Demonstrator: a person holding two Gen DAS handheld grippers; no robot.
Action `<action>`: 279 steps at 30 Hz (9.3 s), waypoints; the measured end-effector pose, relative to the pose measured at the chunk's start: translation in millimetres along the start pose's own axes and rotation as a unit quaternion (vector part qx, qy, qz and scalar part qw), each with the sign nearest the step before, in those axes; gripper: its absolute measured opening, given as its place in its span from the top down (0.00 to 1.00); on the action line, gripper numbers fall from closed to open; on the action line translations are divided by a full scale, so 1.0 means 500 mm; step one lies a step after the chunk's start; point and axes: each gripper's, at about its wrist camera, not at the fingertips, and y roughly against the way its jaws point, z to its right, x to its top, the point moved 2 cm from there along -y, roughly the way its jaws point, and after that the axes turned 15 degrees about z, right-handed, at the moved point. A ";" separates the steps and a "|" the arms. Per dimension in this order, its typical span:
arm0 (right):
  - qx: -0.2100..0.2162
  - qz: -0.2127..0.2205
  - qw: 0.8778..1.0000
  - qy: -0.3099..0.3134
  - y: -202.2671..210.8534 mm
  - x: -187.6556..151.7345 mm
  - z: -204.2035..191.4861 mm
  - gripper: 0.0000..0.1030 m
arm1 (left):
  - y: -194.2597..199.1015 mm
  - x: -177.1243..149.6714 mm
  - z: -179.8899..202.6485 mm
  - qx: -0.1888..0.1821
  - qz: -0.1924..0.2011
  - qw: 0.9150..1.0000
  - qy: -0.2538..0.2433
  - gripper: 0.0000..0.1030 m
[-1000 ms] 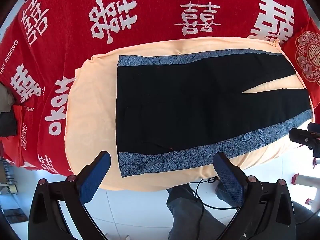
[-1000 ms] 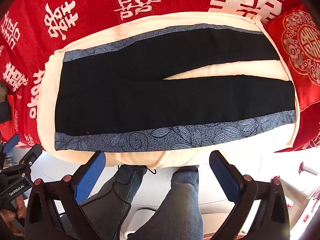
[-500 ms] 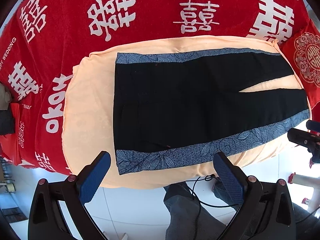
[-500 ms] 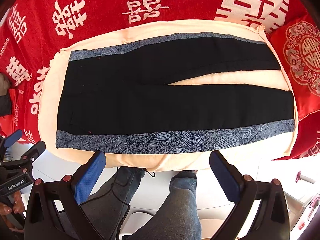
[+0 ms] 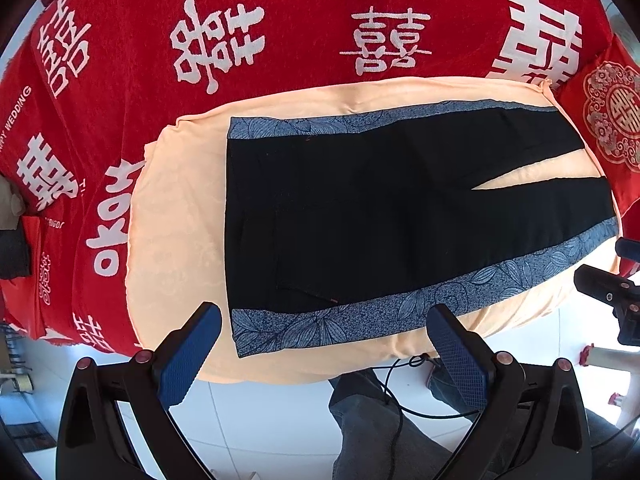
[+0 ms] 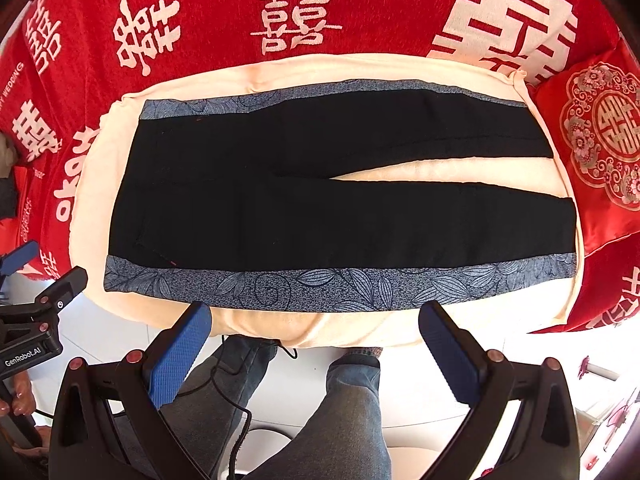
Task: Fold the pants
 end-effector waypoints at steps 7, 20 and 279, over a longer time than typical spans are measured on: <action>-0.002 0.005 1.000 0.010 0.003 0.001 -0.005 0.00 | 0.003 0.001 0.000 0.005 0.002 1.000 0.000 0.00; -0.014 0.029 0.999 0.033 0.021 0.010 -0.016 0.00 | 0.008 0.000 0.002 0.010 0.008 1.000 -0.002 0.00; 0.088 0.078 0.983 -0.142 -0.341 0.414 0.809 0.59 | -0.610 0.455 0.578 -0.023 0.004 0.999 0.041 0.13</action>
